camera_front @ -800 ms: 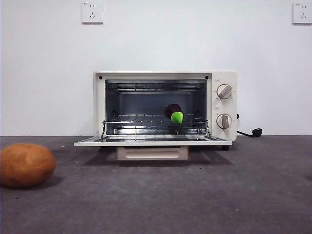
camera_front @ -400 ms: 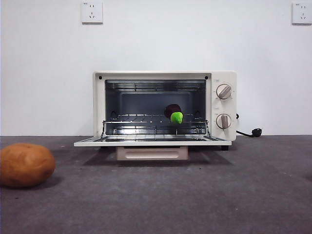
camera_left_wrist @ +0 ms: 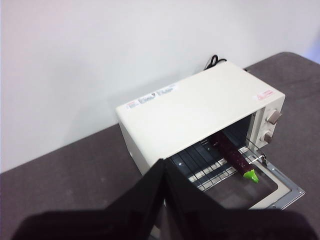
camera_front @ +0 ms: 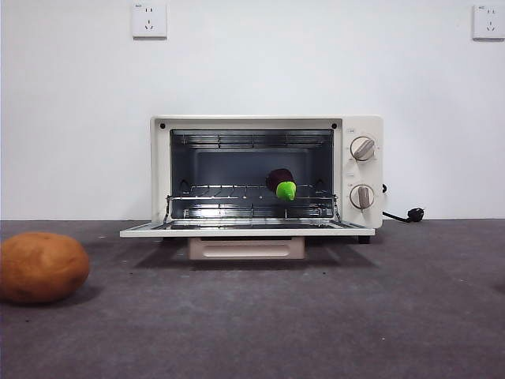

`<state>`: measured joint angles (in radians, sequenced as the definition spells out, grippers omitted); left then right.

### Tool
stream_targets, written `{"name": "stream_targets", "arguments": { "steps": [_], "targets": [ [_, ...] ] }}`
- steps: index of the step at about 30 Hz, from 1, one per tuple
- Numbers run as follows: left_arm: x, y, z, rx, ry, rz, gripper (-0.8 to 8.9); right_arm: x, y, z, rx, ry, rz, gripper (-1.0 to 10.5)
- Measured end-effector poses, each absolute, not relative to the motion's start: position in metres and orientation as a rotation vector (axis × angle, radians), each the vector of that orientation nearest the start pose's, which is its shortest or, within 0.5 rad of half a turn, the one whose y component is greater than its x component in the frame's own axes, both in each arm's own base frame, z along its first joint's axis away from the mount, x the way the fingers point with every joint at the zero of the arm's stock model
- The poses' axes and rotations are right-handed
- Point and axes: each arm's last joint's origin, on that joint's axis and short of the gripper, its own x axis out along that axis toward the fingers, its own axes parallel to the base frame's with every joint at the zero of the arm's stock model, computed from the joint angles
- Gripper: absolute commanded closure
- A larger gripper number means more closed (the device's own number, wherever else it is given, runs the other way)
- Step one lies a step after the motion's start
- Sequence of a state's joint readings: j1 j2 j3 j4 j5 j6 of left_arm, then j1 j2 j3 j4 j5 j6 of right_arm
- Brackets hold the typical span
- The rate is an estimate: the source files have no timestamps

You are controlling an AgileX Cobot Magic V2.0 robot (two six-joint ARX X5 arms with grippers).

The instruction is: Take the eggplant from the table,put the eggplant in the oven

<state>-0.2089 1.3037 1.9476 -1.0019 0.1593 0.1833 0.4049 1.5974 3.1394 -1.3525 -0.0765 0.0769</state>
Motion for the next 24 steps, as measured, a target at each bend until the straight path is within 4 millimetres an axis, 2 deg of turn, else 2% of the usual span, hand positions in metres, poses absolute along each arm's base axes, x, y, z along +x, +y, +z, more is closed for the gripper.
{"name": "stream_targets", "arguments": {
  "steps": [8,13,17,24],
  "targets": [
    [0.241,-0.055,0.496,0.197,0.439,-0.407,8.19,0.038,0.019,0.631,0.097,-0.163,0.487,9.6],
    [0.275,-0.051,0.475,0.159,0.522,-0.468,8.19,0.026,0.013,0.627,0.085,-0.139,0.483,9.6],
    [0.302,-0.035,0.449,0.086,0.582,-0.503,8.19,0.010,0.006,0.622,0.079,-0.127,0.448,9.6],
    [0.325,-0.010,0.389,-0.038,0.664,-0.540,8.19,-0.020,-0.008,0.611,0.070,-0.125,0.415,9.6]
  ]
}}
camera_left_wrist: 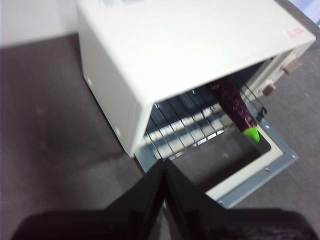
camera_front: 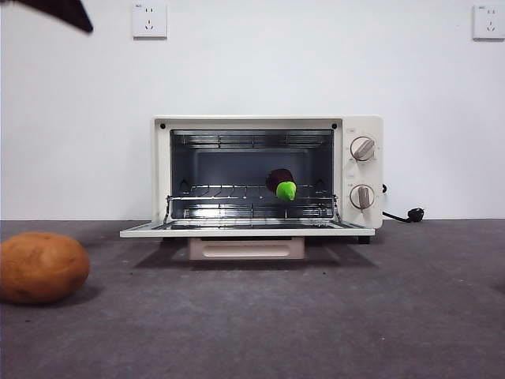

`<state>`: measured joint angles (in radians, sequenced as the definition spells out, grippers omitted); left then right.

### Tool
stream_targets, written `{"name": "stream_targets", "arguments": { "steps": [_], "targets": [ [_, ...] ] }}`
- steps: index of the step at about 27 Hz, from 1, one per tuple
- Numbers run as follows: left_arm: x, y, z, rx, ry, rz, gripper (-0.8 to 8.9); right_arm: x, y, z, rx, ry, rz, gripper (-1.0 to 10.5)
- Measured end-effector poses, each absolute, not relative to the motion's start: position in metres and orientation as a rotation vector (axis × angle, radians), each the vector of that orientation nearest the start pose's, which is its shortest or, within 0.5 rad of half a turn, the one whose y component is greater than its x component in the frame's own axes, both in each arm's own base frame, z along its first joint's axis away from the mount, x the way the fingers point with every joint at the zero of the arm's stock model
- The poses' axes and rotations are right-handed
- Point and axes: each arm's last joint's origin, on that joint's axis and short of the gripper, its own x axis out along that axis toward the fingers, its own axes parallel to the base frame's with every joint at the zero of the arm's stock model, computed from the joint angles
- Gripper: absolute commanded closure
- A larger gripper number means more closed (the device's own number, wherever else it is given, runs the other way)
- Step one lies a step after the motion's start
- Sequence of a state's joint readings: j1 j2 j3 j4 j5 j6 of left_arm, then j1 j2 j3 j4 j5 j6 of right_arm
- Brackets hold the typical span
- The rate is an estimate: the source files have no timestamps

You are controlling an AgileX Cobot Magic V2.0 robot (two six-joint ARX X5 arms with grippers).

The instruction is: Take the eggplant from the table,put the eggplant in the oven

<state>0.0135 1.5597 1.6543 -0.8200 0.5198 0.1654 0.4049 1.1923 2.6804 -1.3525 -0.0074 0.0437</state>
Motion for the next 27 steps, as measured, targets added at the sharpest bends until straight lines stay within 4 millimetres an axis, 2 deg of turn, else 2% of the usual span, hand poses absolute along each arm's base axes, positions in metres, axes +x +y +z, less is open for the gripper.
{"name": "stream_targets", "arguments": {
  "steps": [5,13,19,24,27],
  "targets": [
    [0.338,0.000,0.337,-0.132,0.746,-0.572,8.19,-0.027,-0.011,0.601,0.059,-0.091,0.414,9.6],
    [0.356,-0.001,0.270,-0.224,0.870,-0.630,8.20,-0.034,-0.015,0.584,0.044,-0.031,0.409,9.6],
    [0.380,0.000,0.207,-0.290,1.033,-0.624,8.19,-0.042,-0.019,0.570,0.042,-0.001,0.366,9.6],
    [0.392,-0.001,0.165,-0.362,1.098,-0.674,8.20,-0.048,-0.022,0.567,0.057,-0.006,0.353,9.6],
    [0.397,-0.002,0.147,-0.409,1.109,-0.719,8.20,-0.047,-0.022,0.567,0.066,-0.001,0.353,9.6]
  ]
}}
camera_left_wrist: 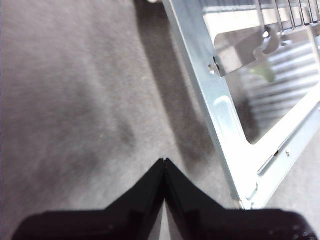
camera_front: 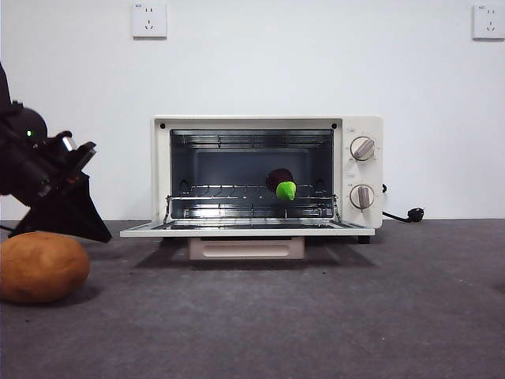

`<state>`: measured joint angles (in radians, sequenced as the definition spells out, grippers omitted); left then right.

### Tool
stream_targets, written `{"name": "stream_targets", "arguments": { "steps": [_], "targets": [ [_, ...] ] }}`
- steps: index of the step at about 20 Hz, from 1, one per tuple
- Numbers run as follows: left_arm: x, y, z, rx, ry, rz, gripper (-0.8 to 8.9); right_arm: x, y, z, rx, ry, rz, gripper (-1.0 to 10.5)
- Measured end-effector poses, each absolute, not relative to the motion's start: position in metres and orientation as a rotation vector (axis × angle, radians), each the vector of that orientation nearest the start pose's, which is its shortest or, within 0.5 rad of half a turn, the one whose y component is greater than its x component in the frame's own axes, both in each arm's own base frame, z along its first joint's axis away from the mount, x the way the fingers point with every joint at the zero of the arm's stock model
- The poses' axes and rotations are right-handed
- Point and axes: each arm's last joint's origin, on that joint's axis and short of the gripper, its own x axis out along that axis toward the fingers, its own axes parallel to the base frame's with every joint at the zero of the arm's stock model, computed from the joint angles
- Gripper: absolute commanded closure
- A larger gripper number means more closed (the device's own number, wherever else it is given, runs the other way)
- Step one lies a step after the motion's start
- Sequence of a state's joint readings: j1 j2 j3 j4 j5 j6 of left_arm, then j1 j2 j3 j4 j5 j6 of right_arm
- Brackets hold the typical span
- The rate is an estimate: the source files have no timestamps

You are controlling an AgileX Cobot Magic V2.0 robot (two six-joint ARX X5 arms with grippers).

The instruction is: Take the eggplant from the table,put the eggplant in the oven

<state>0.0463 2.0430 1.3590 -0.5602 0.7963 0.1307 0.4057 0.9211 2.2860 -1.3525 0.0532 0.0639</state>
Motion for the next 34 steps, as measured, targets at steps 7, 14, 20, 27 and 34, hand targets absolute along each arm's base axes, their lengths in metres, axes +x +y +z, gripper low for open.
{"name": "stream_targets", "arguments": {
  "steps": [7,14,20,27,34],
  "targets": [
    [0.401,-0.014,0.130,-0.467,1.097,-0.829,8.20,-0.034,-0.018,0.562,0.057,0.049,0.307,9.6],
    [0.402,-0.039,0.126,-0.436,1.096,-0.895,8.21,-0.029,-0.016,0.560,0.051,0.072,0.301,9.6],
    [0.402,-0.044,0.126,-0.489,1.058,-0.989,8.21,-0.029,-0.016,0.560,0.051,0.072,0.299,9.6],
    [0.406,-0.042,0.130,-0.564,0.995,-1.071,8.21,-0.029,-0.016,0.560,0.051,0.072,0.299,9.6],
    [0.416,-0.037,0.139,-0.626,0.904,-1.114,8.21,-0.027,-0.015,0.559,0.049,0.079,0.299,9.6]
  ]
}}
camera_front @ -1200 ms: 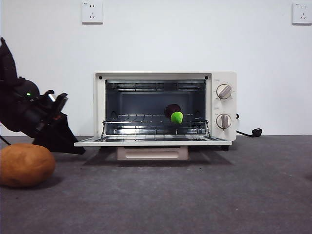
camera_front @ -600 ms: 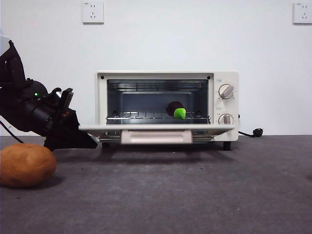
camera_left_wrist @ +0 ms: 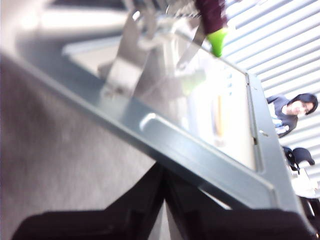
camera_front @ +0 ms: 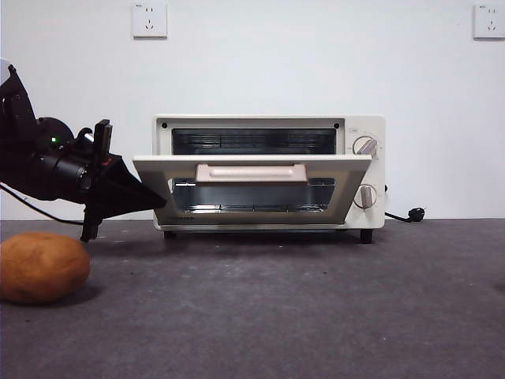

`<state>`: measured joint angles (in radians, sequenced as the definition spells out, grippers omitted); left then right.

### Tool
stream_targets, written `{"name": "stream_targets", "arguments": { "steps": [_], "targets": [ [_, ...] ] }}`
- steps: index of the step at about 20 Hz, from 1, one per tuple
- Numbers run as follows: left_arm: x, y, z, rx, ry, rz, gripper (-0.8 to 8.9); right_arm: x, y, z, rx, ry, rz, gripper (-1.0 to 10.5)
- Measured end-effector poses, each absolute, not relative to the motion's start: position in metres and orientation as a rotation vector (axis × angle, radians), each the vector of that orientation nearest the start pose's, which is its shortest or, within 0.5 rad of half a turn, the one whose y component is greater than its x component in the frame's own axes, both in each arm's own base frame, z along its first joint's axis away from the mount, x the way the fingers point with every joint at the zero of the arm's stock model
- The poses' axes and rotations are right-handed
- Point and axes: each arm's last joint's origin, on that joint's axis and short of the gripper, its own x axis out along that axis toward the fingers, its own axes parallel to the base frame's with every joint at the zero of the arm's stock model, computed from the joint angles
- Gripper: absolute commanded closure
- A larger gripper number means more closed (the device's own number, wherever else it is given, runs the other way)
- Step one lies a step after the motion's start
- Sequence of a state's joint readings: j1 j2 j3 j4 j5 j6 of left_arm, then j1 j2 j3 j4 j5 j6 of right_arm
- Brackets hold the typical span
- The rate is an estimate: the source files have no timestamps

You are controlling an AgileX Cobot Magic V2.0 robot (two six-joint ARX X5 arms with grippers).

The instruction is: Take the eggplant from the table,put the eggplant in the oven

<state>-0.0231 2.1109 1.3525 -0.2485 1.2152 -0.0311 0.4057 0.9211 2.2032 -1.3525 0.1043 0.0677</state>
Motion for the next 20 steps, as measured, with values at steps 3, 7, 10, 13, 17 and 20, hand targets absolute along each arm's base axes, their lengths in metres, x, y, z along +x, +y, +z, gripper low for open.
{"name": "stream_targets", "arguments": {
  "steps": [3,7,10,13,17,20],
  "targets": [
    [0.422,-0.037,0.157,-0.604,0.817,-1.120,8.21,-0.025,-0.014,0.557,0.046,0.091,0.298,9.6],
    [0.433,-0.037,0.183,-0.571,0.679,-1.100,8.21,-0.024,-0.014,0.557,0.046,0.093,0.299,9.6],
    [0.436,-0.038,0.186,-0.574,0.663,-1.062,8.21,-0.024,-0.014,0.557,0.046,0.093,0.302,9.6],
    [0.438,-0.040,0.188,-0.566,0.640,-1.027,8.21,-0.024,-0.013,0.557,0.046,0.094,0.307,9.6],
    [0.440,-0.041,0.189,-0.567,0.630,-1.006,8.21,-0.024,-0.013,0.557,0.046,0.095,0.310,9.6],
    [0.440,-0.041,0.189,-0.573,0.635,-1.005,8.21,-0.024,-0.013,0.557,0.045,0.096,0.310,9.6]
  ]
}}
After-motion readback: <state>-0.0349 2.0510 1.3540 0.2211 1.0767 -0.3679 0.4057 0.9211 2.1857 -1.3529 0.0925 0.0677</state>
